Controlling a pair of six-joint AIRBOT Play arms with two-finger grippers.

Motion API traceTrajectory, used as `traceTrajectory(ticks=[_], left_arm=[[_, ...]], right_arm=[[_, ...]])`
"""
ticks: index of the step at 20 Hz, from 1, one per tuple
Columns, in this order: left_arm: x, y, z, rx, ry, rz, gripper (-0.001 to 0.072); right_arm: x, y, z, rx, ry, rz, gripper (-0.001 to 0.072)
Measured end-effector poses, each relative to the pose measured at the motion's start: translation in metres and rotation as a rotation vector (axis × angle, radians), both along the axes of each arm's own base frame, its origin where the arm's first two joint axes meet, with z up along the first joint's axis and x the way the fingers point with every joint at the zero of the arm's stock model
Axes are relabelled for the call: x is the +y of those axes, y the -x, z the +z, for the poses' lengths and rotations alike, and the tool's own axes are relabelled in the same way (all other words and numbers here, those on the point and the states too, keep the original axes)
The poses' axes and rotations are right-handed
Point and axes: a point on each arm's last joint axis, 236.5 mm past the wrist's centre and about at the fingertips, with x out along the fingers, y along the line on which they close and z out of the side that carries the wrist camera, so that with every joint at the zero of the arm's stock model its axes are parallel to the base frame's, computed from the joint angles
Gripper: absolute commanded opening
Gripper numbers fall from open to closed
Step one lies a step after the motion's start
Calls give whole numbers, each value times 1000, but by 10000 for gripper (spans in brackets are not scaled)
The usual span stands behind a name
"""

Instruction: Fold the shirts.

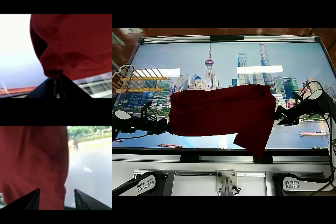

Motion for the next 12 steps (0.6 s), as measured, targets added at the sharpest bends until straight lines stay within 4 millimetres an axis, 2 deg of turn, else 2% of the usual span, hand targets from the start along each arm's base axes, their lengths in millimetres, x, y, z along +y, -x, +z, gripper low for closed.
traceTrajectory(ticks=[1,2,4,6,8,10,11,12], left_arm=[[-1,0,2,-5,2,-9,39],[-2,1,3,-8,4,-16,39],[-2,0,5,-14,7,-25,38],[-2,-3,10,-34,3,-37,37],[2,-18,27,-102,-18,-54,37],[8,-44,63,-217,-53,-73,36],[11,-63,93,-311,-83,-84,36],[13,-81,129,-415,-117,-99,37]], right_arm=[[5,1,-5,10,-3,21,547],[10,2,-11,19,0,46,509],[18,8,-22,46,19,100,48],[19,11,-27,61,45,124,53],[16,4,-21,27,81,148,53],[17,-17,7,-86,89,174,52],[19,-34,32,-180,94,189,53],[20,-55,68,-303,106,195,52]])
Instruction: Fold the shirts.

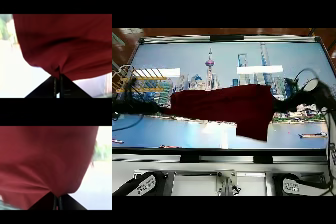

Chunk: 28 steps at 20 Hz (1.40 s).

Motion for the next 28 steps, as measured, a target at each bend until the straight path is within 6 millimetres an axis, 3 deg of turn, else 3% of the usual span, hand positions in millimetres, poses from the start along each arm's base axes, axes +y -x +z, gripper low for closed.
traceTrajectory(ticks=[1,2,3,5,6,8,10,11,12,14,17,19,21,23,25,28], left_arm=[[2,-21,51,-144,-40,-6,36],[3,-36,108,-297,-79,-7,36],[2,-44,179,-480,-121,-1,37],[-4,-29,325,-849,-183,34,37],[-9,-5,390,-1014,-201,52,37],[-20,60,489,-1277,-200,88,37],[-32,124,540,-1433,-202,96,37],[-37,153,554,-1486,-213,95,36],[-39,177,560,-1511,-237,97,36],[-37,207,558,-1500,-288,120,37],[-28,222,531,-1383,-350,148,37],[-24,223,513,-1305,-373,149,37],[-19,217,491,-1218,-387,146,37],[-15,199,457,-1087,-391,129,37],[-9,173,405,-905,-384,98,37],[0,131,306,-598,-351,58,37]], right_arm=[[-1,-20,39,-131,11,3,53],[-4,-38,92,-291,33,4,52],[-5,-52,150,-461,52,1,52],[-5,-53,287,-833,106,-8,52],[-7,-39,348,-997,137,-19,53],[-4,13,459,-1293,184,-45,52],[-1,75,531,-1502,220,-71,53],[1,104,553,-1569,229,-83,53],[4,133,570,-1626,234,-93,53],[4,176,585,-1680,257,-117,53],[3,208,580,-1657,278,-134,53],[3,215,567,-1605,285,-130,53],[1,214,551,-1536,291,-127,53],[-2,200,528,-1428,289,-121,53],[-6,171,481,-1222,273,-106,52],[-14,117,380,-843,223,-101,52]])
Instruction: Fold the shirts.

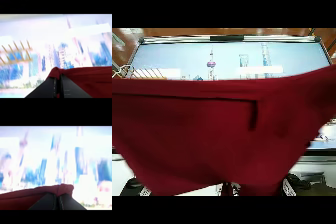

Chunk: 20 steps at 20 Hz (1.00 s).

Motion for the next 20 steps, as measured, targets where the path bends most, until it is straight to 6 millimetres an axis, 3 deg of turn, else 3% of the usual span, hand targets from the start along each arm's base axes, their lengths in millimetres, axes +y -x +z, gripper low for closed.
traceTrajectory(ticks=[3,5,8,11,14,17,20], left_arm=[[9,-38,-120,338,63,16,37],[13,-64,-185,494,108,32,37],[17,-117,-246,585,176,53,37],[24,-183,-274,554,226,76,38],[26,-243,-289,501,292,92,38],[24,-285,-308,461,332,107,37],[15,-314,-327,422,343,116,38]], right_arm=[[-3,-57,-103,269,-86,-13,52],[3,-99,-165,370,-171,-15,52],[16,-161,-226,389,-247,-17,53],[29,-226,-263,293,-247,-32,53],[27,-278,-278,143,-235,-79,53],[18,-305,-298,82,-229,-123,53],[11,-316,-324,92,-226,-150,53]])
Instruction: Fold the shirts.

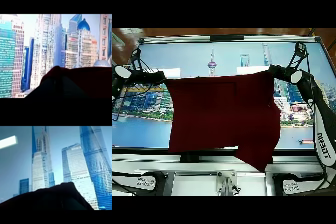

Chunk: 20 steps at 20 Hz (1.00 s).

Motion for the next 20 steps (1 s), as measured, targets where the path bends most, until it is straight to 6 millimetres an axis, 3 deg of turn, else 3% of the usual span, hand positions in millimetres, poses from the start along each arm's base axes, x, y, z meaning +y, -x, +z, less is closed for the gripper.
traceTrajectory(ticks=[4,8,11,16,20], left_arm=[[-19,-10,-30,27,7,-22,38],[-17,0,-41,96,-21,-64,37],[-11,28,-52,228,-63,-133,37],[-7,89,-81,504,-98,-242,37],[-8,117,-97,643,-97,-288,37]], right_arm=[[2,5,-40,99,-12,5,53],[-2,24,-48,193,-28,19,53],[-3,58,-54,339,-51,52,53],[-6,134,-89,671,-47,103,52],[-5,161,-106,797,-56,92,53]])
